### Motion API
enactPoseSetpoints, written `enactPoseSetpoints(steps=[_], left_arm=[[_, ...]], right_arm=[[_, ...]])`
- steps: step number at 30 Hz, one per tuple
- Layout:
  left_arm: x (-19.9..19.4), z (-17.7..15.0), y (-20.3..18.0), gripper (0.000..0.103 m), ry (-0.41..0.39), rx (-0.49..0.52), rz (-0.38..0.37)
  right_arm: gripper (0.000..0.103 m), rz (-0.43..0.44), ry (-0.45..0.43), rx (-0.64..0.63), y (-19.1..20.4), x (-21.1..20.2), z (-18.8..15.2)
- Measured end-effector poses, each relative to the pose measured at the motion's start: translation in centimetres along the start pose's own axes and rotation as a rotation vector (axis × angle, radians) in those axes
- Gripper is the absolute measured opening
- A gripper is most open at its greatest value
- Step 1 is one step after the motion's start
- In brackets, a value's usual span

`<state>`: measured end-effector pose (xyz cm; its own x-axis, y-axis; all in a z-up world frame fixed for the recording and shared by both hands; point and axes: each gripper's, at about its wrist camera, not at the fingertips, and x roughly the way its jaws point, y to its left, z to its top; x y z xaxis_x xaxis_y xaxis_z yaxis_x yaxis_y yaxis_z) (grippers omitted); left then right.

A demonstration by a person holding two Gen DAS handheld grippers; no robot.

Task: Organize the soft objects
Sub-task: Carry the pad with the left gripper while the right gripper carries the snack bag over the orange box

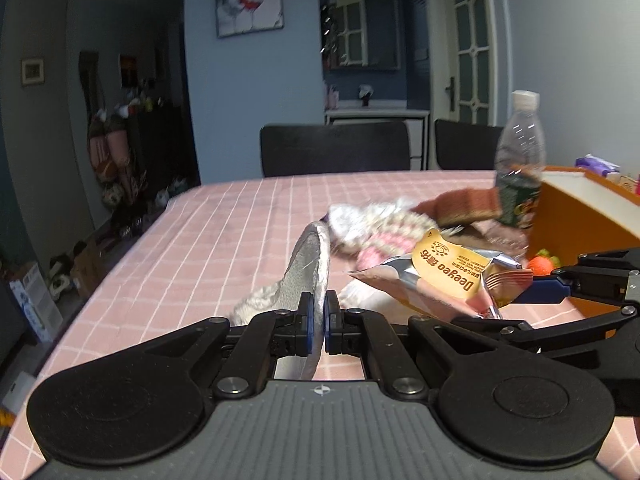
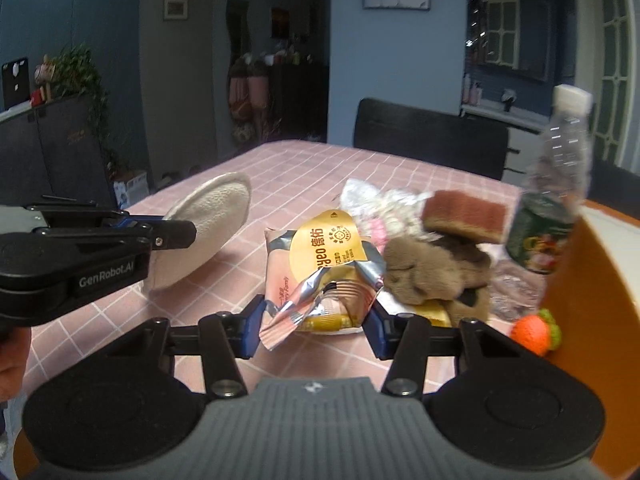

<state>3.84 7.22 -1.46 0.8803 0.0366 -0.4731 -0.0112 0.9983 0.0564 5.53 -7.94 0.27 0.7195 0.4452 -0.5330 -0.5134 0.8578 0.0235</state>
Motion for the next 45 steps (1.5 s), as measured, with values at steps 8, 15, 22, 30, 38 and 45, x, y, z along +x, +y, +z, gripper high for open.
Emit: enactPoseSetpoints(steps=[8, 15, 22, 30, 38, 45], left_arm=[[-2.9, 1.9, -3.4, 0.005, -0.103, 0.081, -0.041], [-4.7, 4.2, -7.0, 0.004, -0.208, 0.161, -0.103], [-5.7, 6.7, -10.5, 0.004, -0.311, 0.231, -0.200], [-5.7, 9.5, -15.2, 0.004, -0.404, 0.303, -0.331], [-2.9, 11.6, -20.6, 0.004, -0.369, 0.348, -0.450], [1.9, 12.1, -23.9, 0.004, -0.242, 0.342, -0.521]], right_arm=[[0.051, -0.079, -0.061, 0.001, -2.5, -4.5, 0.5], [0.051, -0.152, -0.084, -0.028, -4.8, -7.6, 1.5], [0.051, -0.265, -0.087, -0.069, -8.0, -10.9, 3.3], [0.051, -0.432, -0.019, -0.094, -13.0, -13.1, 4.3], [0.051, -0.485, 0.106, 0.000, -20.9, -10.7, 3.7], [0.051, -0.464, 0.212, 0.102, -26.4, -7.3, 1.8]])
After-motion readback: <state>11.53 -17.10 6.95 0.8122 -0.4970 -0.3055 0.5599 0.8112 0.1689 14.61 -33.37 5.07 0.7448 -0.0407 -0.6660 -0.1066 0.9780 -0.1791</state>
